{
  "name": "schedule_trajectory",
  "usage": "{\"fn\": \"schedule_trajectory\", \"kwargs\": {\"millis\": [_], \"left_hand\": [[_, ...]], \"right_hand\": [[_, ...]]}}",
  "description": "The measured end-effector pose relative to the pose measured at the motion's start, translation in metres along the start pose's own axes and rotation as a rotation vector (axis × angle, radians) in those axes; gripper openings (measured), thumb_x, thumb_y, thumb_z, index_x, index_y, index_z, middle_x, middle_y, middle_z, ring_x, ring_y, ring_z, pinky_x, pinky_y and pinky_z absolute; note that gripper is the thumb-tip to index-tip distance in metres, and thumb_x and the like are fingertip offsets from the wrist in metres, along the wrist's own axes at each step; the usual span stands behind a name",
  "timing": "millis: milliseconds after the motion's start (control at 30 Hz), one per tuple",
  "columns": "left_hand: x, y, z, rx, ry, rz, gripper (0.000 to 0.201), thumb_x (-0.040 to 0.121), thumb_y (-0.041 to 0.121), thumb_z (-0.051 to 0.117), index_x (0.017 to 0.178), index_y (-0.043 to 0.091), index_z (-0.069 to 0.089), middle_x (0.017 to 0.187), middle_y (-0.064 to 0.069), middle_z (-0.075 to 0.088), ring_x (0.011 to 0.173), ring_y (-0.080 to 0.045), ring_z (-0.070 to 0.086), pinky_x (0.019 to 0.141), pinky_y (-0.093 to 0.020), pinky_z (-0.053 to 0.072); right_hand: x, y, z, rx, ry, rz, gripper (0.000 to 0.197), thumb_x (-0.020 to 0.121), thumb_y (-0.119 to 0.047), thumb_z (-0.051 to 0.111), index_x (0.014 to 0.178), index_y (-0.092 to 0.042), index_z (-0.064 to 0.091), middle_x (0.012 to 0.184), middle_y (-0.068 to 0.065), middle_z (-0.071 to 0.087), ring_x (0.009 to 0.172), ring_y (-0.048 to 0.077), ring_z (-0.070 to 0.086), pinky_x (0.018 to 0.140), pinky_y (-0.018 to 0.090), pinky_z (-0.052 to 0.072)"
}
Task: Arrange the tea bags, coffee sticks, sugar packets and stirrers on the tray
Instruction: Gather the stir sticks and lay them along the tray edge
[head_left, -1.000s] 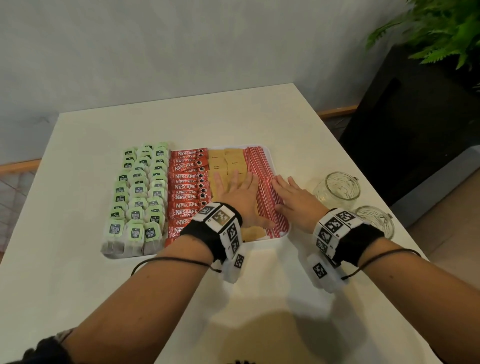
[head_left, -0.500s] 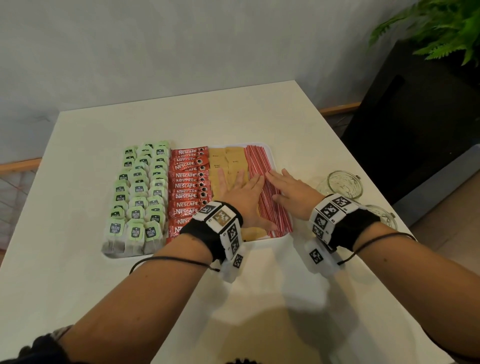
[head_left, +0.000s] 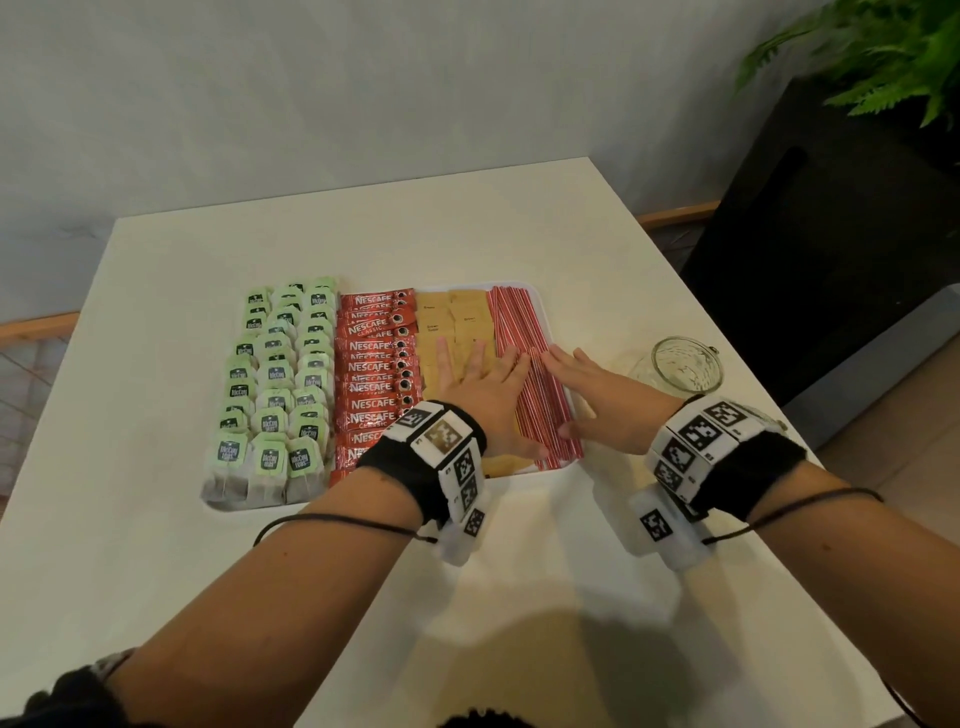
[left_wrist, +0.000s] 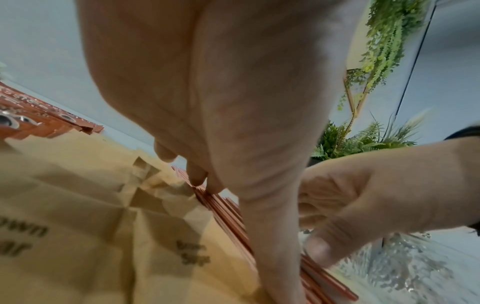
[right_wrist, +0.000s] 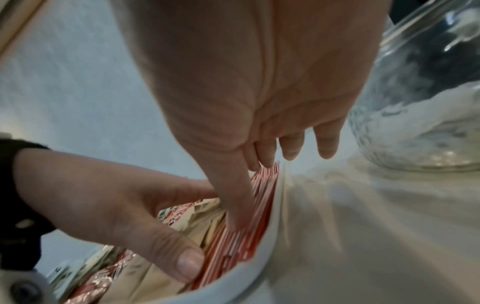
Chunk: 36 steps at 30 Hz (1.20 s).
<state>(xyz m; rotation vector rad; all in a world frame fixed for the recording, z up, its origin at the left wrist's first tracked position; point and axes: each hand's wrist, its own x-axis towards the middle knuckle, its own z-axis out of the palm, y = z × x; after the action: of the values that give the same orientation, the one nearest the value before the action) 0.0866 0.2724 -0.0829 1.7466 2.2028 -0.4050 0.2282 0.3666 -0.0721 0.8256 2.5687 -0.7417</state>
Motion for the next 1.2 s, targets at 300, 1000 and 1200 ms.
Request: {"fn": "schedule_trajectory", "kwargs": {"millis": [300,1000,1200], "left_hand": [[-0.001,-0.001,0.003,0.007,-0.018,-0.015,0.121,0.073,0.085,0.046,0.154,0.022,-0.017,0.163,0.002,-0.017,0.147,-0.032,-0.022,0.091,-0.063,-0.033],[-0.005,-0.008,0.010,-0.037,-0.046,-0.040,0.122,0.070,0.087,0.048,0.152,0.029,-0.022,0.157,-0.006,-0.032,0.143,-0.037,-0.030,0.096,-0.064,-0.030],[-0.025,-0.022,0.009,-0.098,-0.025,-0.117,0.126,0.067,0.088,0.050,0.150,0.029,-0.026,0.156,-0.010,-0.034,0.143,-0.036,-0.030,0.102,-0.068,-0.024]], "right_hand": [[-0.001,0.002,0.009,-0.014,-0.036,0.021,0.089,0.095,-0.031,0.059,0.154,-0.022,-0.007,0.162,-0.009,-0.013,0.149,0.017,-0.009,0.121,0.041,0.011],[0.000,0.003,0.024,-0.010,0.042,0.024,0.079,0.098,-0.045,0.044,0.154,-0.025,-0.008,0.160,-0.011,-0.017,0.149,0.016,-0.011,0.120,0.052,0.008],[-0.013,-0.012,0.018,0.104,0.212,-0.010,0.083,0.096,-0.046,0.050,0.155,-0.027,-0.005,0.161,-0.009,-0.016,0.149,0.015,-0.012,0.120,0.054,0.010]]}}
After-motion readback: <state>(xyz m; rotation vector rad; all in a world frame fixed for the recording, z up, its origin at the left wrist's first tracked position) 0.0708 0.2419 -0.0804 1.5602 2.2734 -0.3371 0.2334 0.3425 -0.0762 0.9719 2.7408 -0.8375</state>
